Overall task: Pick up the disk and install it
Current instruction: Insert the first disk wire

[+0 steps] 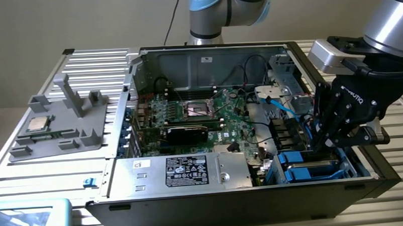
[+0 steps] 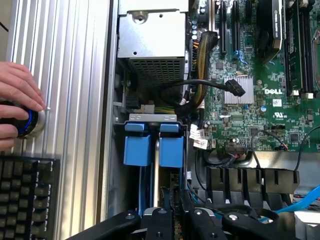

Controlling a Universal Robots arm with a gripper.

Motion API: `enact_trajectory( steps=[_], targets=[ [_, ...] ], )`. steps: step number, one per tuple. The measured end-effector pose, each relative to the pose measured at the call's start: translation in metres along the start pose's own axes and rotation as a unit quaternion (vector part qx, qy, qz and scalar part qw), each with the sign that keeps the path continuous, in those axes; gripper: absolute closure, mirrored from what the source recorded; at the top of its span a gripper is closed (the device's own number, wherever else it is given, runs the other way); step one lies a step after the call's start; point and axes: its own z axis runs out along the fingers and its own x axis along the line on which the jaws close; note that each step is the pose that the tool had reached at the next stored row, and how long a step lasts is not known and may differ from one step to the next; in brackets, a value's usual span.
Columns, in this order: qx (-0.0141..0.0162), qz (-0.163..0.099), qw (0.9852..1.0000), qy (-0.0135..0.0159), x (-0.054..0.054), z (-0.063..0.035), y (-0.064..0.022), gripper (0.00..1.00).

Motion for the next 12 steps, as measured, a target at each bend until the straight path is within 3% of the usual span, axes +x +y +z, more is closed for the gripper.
enact_trajectory(
  steps=[4,8,12],
  targets=[
    [0.0000,0.000,1.0000,0.0006,0.0001,0.0013,-0.0002,0.83],
    [-0.0011,0.001,1.0000,0.0071,-0.0001,0.0019,-0.0002,0.83],
    [-0.0029,0.001,1.0000,0.0081,-0.0006,0.0017,-0.0002,0.83]
  ],
)
